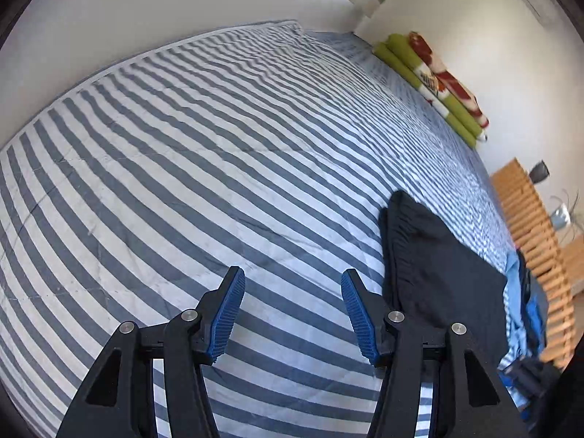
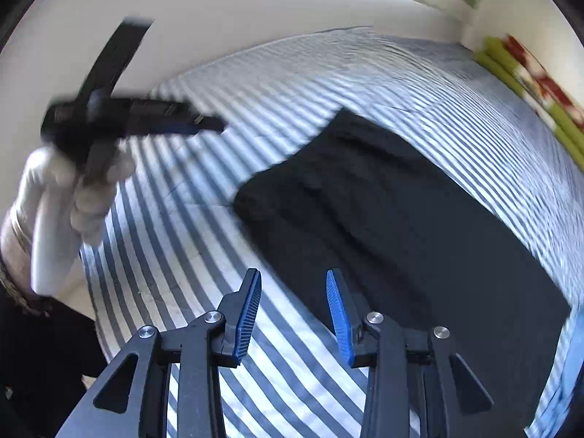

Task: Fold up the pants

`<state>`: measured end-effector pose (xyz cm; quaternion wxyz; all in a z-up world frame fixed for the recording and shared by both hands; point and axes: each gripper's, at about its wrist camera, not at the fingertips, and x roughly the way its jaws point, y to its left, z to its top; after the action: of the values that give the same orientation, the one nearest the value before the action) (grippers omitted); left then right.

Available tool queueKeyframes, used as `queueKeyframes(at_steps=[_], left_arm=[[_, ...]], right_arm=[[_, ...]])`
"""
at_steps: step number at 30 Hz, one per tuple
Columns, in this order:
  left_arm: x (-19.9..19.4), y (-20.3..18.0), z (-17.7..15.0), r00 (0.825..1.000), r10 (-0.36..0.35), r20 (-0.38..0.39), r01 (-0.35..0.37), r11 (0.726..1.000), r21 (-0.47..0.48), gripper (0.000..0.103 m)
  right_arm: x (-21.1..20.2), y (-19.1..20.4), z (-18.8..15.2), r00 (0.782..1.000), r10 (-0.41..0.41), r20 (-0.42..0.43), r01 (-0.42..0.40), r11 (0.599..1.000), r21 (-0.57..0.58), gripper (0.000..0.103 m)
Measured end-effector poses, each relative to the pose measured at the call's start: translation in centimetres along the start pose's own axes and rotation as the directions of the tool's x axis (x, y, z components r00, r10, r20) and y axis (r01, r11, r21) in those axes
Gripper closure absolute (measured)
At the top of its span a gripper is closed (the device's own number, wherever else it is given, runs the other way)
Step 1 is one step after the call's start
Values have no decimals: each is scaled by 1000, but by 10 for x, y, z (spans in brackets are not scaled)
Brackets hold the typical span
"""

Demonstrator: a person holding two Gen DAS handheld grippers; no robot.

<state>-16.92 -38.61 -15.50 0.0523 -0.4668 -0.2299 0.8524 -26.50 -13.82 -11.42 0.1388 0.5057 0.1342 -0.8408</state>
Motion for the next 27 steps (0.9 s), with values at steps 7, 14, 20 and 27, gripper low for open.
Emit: queueKeyframes(at_steps=[7, 14, 20, 27], left_arm=[[-2, 18, 11, 999, -49, 18, 50, 998, -39, 44], [-12, 28, 18, 997, -77, 19, 78, 995, -56, 44], [-11, 16, 15, 997, -79, 15, 79, 996, -32, 44], [-4, -2, 12, 998, -58, 7, 58, 998, 20, 44]], right_arm=[[52, 47, 29, 985, -169, -30, 161, 969, -188, 56], [65, 41, 31, 986, -154, -68, 142, 978, -153, 57], [50, 17, 34, 994, -80, -73, 81, 997, 3, 83], [7, -36, 21, 990, 126, 69, -141, 947, 290, 86]])
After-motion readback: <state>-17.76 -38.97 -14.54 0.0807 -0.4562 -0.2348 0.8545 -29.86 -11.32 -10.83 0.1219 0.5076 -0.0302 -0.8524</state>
